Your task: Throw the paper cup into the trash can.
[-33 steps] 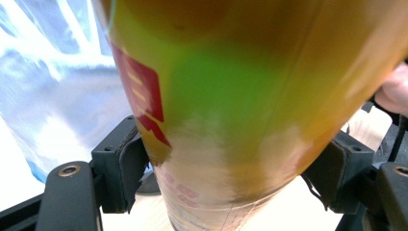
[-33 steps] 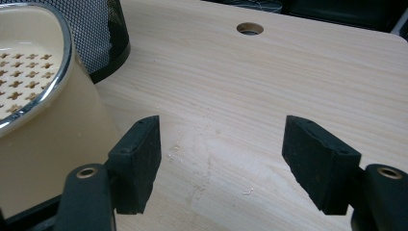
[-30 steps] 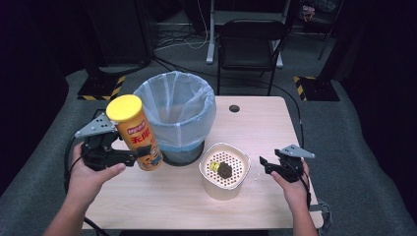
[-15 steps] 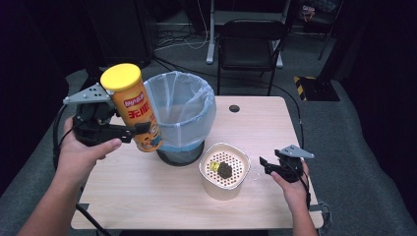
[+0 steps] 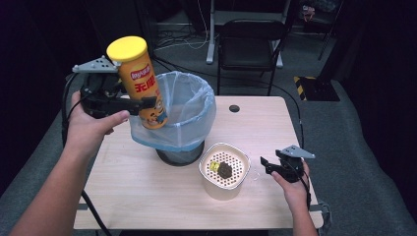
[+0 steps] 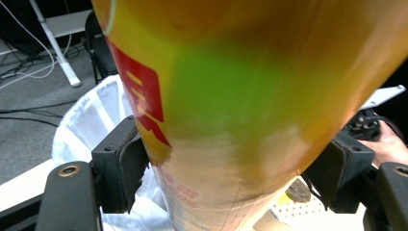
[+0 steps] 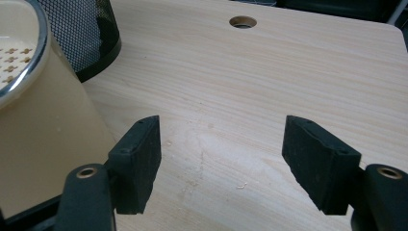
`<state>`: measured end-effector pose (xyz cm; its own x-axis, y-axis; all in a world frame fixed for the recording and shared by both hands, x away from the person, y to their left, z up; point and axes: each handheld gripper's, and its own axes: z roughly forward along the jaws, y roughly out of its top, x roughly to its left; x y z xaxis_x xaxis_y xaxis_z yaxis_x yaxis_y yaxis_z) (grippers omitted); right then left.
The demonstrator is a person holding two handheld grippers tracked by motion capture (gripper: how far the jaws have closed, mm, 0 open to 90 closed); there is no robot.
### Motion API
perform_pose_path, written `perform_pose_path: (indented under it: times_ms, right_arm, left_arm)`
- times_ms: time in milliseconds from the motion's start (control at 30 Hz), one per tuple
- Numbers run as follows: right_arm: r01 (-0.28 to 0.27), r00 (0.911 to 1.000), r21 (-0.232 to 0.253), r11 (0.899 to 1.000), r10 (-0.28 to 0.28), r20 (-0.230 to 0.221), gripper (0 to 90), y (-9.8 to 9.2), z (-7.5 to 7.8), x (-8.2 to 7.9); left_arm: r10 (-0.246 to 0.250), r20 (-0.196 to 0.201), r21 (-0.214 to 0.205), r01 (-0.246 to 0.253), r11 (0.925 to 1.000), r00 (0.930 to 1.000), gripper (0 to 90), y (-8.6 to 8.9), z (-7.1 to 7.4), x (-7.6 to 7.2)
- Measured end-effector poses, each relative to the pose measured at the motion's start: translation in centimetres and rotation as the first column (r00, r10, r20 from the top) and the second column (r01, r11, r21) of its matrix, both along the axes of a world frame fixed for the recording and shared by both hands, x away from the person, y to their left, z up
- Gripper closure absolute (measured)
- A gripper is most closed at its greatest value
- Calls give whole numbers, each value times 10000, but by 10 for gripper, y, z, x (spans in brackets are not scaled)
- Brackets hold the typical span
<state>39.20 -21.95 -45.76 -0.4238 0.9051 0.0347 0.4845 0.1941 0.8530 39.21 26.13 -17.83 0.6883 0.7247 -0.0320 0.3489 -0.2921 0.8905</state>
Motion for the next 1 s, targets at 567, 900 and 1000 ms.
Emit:
perform_pose_path:
  times_ms: [567,900,1000]
  right_arm:
    - [28,10000,-20,10000,-28,-21,296,-1,-4,2]
    - [-49,10000,23,10000,49,-1,296,2,-4,2]
    - [-69,10000,-16,10000,69,-18,296,3,-5,3]
  left_arm:
    - [630,-97,-258,-633,9977,9980,242,-13,-19,59]
    - [1025,-57,63,-1025,9947,9947,241,-26,-48,87]
    - [1269,-304,148,-1265,9919,9915,242,-28,-57,94]
